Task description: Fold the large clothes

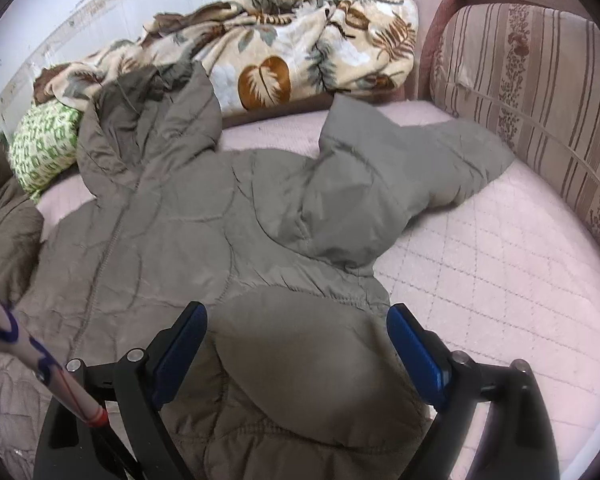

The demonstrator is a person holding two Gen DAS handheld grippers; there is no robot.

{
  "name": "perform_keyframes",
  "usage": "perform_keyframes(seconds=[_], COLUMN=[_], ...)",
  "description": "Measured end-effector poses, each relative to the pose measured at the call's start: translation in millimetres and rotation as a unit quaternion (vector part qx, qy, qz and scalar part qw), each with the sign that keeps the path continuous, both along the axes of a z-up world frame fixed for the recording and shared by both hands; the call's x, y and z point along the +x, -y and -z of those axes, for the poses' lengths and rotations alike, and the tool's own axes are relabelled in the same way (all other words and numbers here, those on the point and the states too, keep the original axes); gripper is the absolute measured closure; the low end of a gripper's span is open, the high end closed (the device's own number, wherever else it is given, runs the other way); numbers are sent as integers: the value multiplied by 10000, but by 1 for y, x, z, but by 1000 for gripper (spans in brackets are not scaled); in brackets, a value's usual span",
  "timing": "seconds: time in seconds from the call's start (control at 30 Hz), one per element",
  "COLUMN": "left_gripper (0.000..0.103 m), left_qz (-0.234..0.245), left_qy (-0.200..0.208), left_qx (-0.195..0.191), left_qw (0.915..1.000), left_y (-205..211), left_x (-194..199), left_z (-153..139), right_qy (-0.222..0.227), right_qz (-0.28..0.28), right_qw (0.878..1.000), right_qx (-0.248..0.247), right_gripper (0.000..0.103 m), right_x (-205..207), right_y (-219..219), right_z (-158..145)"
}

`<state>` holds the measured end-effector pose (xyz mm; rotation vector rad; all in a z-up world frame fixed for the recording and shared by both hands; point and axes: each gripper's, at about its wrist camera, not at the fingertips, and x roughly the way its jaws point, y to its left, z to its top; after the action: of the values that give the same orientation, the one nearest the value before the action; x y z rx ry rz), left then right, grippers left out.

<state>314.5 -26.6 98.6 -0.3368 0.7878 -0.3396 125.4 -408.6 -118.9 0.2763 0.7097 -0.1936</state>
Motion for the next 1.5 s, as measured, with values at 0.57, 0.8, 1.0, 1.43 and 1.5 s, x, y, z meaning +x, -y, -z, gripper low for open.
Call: perform_keyframes(seconds=[0.57, 0.8, 1.0, 1.43, 1.5], left_gripper=[37, 37, 37, 37, 37], left_qz=[-35, -600, -919, -1267, -1210], left_qy=[70, -302, -288, -197, -236], left_qx=[2272, 2515, 2534, 2473, 2400], left_qw=[9738, 9655, 9626, 9604, 9629], left_y=[59, 15, -7, -39, -41], left_x=[-140, -160, -178, -201, -202], left_z=[108, 149, 161, 187, 189], right_qy=[348, 205, -84, -317, -330], right_qz=[-92, -394, 48, -372, -531], right_qw=[9950, 9926, 9767, 9762, 9729], right_qx=[928, 1134, 2142, 2112, 2228], right_gripper=[8, 8, 6, 25, 25], right_x=[-5, 34, 110, 78, 73], right_y=[26, 10, 28, -27, -36], right_z=[-13, -12, 8, -3, -1])
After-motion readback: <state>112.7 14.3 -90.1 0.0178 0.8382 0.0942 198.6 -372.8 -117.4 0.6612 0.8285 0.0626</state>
